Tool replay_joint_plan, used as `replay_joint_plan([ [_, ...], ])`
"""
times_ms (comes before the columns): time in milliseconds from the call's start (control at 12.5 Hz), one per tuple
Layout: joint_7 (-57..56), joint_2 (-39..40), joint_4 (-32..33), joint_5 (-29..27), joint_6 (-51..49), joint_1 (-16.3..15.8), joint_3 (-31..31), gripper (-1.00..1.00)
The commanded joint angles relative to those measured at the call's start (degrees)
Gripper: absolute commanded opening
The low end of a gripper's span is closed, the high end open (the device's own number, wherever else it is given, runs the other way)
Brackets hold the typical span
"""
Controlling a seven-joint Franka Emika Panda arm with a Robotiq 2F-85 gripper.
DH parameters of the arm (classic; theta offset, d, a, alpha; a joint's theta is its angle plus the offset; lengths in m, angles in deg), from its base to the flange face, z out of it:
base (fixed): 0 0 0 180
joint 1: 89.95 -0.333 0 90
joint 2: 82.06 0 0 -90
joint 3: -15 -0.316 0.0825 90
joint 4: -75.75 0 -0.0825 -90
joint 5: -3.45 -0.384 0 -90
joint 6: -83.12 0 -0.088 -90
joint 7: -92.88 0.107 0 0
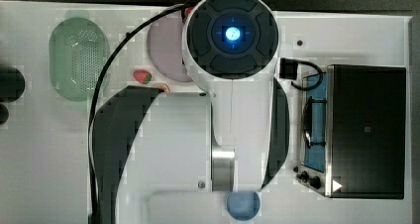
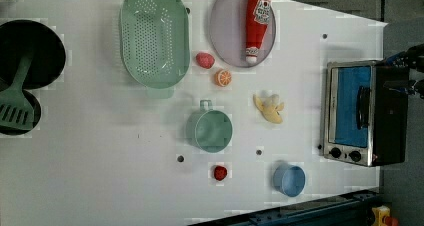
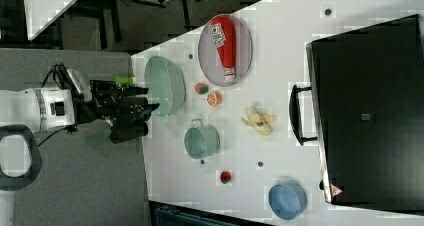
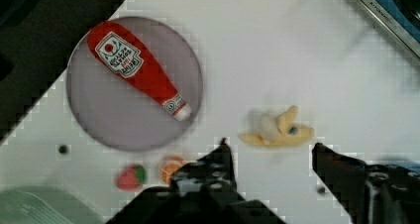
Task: Pick Banana and place it in mug.
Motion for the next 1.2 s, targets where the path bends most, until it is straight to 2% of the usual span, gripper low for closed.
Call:
replay_joint_plan([
  [80, -1.7, -18.8, 8.9, -1.2, -10.6, 1.8, -0.2, 0.59],
  [240, -1.7, -18.6, 9.1, -1.2, -10.6, 1.8, -0.2, 1.0],
  [480, -3.1, -17.0, 12.2, -1.2, -9.4, 1.8, -0.1, 1.0],
  [640, -5.2, -15.3, 16.4, -1.2, -5.3, 1.8, 0.0, 1.0],
  [1200, -9.9, -9.0, 35.0, -1.1, 20.8, 1.9, 0.5, 1.0],
])
